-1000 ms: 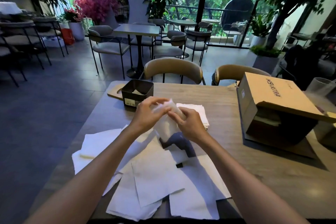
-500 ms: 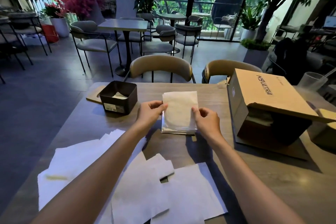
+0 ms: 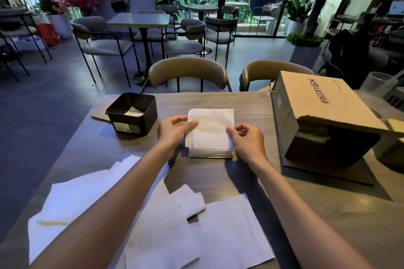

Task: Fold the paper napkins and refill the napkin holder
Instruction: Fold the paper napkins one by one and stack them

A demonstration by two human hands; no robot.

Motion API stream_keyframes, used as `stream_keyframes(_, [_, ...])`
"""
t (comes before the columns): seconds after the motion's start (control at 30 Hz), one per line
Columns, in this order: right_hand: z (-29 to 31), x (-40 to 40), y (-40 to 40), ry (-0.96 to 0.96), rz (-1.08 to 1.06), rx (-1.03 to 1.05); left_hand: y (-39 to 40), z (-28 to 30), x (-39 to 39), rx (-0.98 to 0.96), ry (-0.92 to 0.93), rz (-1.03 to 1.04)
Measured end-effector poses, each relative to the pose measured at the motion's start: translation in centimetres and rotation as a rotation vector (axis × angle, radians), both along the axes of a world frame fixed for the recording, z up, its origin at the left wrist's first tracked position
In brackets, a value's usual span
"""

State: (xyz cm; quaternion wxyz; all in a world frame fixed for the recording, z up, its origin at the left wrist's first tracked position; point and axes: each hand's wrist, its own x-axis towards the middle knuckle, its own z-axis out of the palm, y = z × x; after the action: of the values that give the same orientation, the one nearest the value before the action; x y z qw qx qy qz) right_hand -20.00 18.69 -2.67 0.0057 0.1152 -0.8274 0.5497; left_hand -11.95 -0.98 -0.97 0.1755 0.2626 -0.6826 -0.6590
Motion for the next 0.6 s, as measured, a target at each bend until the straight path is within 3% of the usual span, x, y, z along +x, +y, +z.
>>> stream_keyframes(0.2, [0.0,-0.3,0.1,0.049,-0.011,0.083,0.1,-0.9,-0.1,-0.189,-0.029,0.026])
stream_keyframes(0.4, [-0.4,-0.7,0.2,0.071,-0.004,0.151,0.0,-1.9,0.5,-0.404,-0.195,-0.051])
stream_keyframes(0.6, [-0.6,-1.2,-0.3,0.051,-0.009,0.139,0.0,-2.1,1.2,-0.437,-0.163,-0.078])
